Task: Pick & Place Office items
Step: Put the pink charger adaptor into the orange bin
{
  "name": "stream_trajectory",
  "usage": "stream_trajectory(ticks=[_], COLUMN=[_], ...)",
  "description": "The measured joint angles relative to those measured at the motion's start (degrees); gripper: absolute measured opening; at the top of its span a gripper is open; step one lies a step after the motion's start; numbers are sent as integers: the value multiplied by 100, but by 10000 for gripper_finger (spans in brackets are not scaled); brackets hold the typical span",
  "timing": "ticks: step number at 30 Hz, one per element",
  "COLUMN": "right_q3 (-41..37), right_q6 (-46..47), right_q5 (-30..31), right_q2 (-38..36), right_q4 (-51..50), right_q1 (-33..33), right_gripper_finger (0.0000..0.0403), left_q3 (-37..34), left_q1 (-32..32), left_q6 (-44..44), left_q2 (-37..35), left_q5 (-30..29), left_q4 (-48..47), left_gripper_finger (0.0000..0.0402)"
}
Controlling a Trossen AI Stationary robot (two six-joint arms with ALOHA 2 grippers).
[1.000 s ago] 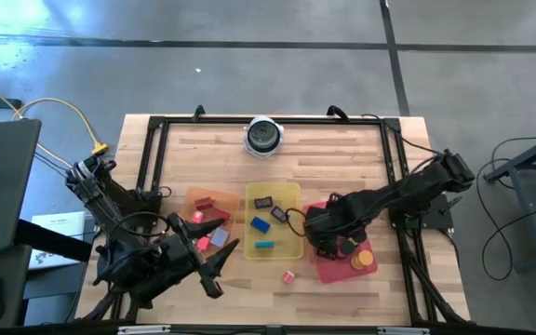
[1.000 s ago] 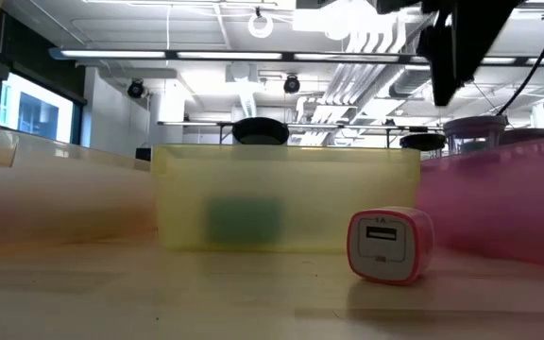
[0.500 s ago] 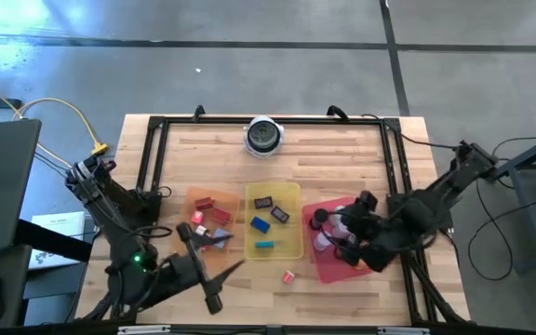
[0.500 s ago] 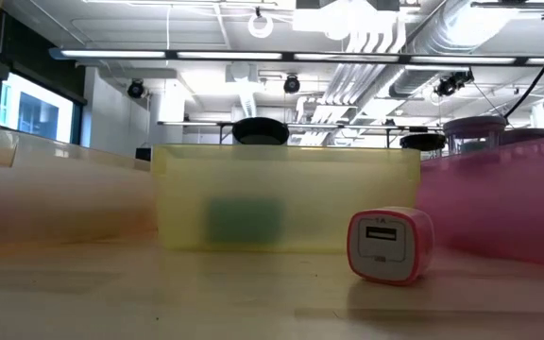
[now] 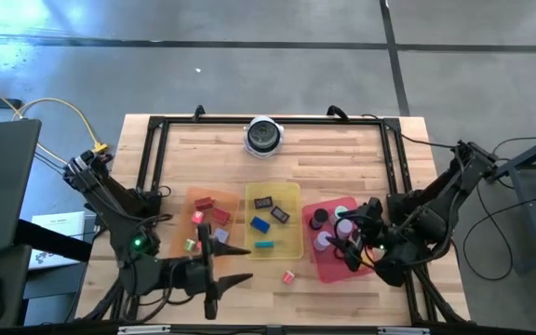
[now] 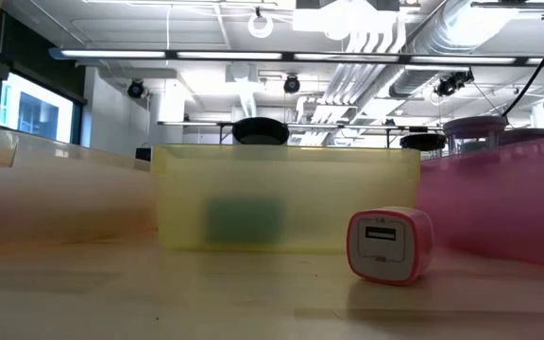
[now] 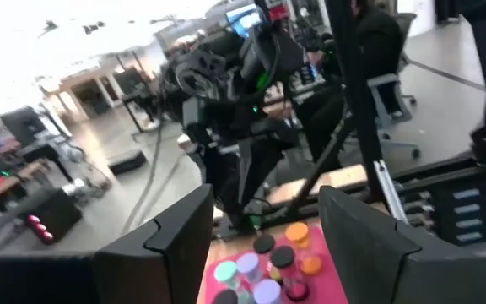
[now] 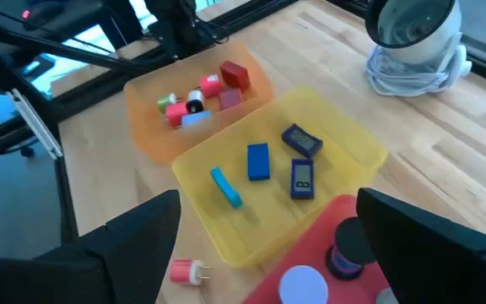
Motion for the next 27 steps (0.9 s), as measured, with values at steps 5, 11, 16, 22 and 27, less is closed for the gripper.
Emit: stream_trajectory(ticks=[5, 11, 16, 22, 27], right_q3=[0, 0, 0, 0, 0], right_q6=[15, -31, -179, -959, -1598], right_q5=[-58, -95, -105, -121, -261], right_q2=[2, 4, 4, 7, 7], right_q4=[172, 394, 401, 364, 242], right_q1=[-11, -9, -9, -17, -283], right_gripper_finger=[348, 348, 348, 348, 348], left_q3=[0, 0, 0, 0, 0], left_q1=[51, 45, 62, 87, 200], left_q6=[-840, -1106, -1213, -1120, -1918], left_q2=[-179, -233, -154, 89, 339], left_q5=[429, 723, 737, 387, -105], left_q4=[-636, -1032, -912, -194, -39], left_gripper_finger=[205, 205, 207, 251, 297])
